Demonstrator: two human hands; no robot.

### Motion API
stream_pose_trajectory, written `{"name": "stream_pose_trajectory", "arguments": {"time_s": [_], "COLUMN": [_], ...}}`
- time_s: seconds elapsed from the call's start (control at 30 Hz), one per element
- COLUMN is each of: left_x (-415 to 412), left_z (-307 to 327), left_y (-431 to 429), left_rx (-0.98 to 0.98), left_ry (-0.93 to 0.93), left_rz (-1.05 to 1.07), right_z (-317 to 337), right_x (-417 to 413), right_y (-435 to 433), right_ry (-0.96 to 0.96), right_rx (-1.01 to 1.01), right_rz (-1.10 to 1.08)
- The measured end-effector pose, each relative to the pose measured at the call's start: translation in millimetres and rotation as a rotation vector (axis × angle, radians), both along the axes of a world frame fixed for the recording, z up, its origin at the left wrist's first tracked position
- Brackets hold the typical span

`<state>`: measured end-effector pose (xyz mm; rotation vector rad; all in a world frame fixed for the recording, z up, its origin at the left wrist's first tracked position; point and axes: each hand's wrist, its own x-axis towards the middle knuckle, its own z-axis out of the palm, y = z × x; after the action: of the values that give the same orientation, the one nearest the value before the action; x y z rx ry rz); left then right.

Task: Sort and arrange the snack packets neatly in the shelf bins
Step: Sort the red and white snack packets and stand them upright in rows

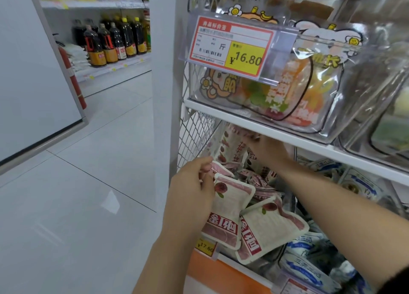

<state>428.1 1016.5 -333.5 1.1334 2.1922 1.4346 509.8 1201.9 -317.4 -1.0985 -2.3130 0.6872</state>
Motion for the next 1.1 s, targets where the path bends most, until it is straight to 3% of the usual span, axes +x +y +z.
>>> {"name": "stream_pose_trajectory", "arguments": {"time_s": [0.1, 0.17, 0.37, 0.47, 0.67, 0.77, 0.87, 0.97, 1.1], "left_x": [-2.6, -4.4, -7.9, -8.6, -13.5, -12.9, -11.3, -6.6, -5.3], "left_z": [-1.0, -1.4, -2.1, -1.9, 1.4, 4.9, 7.5, 6.9, 4.6], "left_y": [-1.3, -1.9, -1.6, -2.9, -10.1, -12.8, -14.4, -15.4, -12.2], "left_rx": [-0.015, -0.04, -0.088, -0.12, -0.24, -0.257, -0.295, -0.333, -0.23], "left_ry": [-0.005, 0.021, 0.058, 0.059, 0.154, 0.215, 0.28, 0.267, 0.137], "left_rz": [-0.001, 0.002, -0.035, -0.076, -0.208, -0.215, -0.165, -0.191, -0.181], "right_z": [-20.1, -25.4, -31.7, -25.2, 26.6, 43.7, 46.4, 43.6, 41.2], "right_x": [-9.6, -15.3, -25.4, -25.8, 5.4, 34.2, 51.8, 54.5, 47.8], "right_y": [14.8, 19.9, 31.6, 28.1, -21.4, -58.4, -90.6, -109.6, -116.4], "right_ry": [-0.296, -0.439, -0.463, -0.475, -0.264, -0.357, -0.496, -0.695, -0.708], "right_rx": [-0.032, 0.036, 0.07, -0.035, -0.133, -0.123, 0.059, 0.178, 0.224], "right_rz": [0.178, 0.184, 0.099, 0.104, 0.23, 0.454, 0.598, 0.601, 0.584]}}
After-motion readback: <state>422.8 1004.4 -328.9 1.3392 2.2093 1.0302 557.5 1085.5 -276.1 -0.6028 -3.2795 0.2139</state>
